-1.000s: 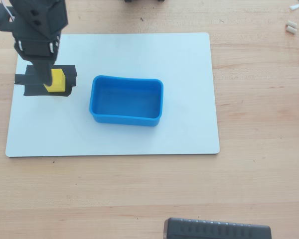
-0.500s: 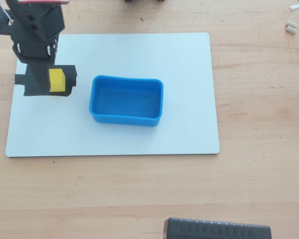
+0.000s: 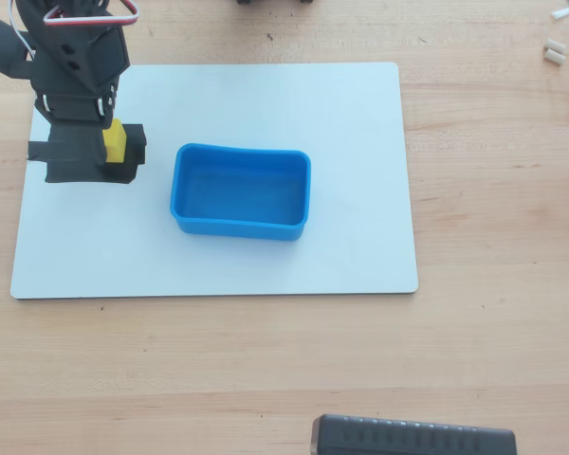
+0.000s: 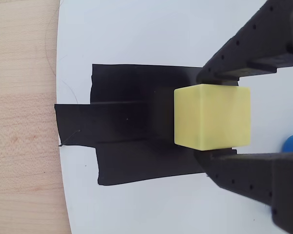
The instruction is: Pick up yellow cube and drop it in the blue rectangular bin
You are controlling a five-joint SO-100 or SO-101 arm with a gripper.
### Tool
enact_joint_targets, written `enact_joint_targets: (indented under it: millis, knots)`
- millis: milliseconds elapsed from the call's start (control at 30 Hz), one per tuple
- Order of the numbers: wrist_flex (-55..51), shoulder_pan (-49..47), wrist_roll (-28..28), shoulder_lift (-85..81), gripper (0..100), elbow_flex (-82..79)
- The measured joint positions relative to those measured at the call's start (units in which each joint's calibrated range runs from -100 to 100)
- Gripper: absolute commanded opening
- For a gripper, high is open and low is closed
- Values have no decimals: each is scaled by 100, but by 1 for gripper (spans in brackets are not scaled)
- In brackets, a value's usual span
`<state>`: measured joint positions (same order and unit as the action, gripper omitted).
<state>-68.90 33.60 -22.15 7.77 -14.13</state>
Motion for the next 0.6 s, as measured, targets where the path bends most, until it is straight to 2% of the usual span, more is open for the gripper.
enact_joint_targets:
  millis: [233,600]
  knots:
    - [-71,8,171,0,13,0]
    - [-1369,-357,718,-515,12,581]
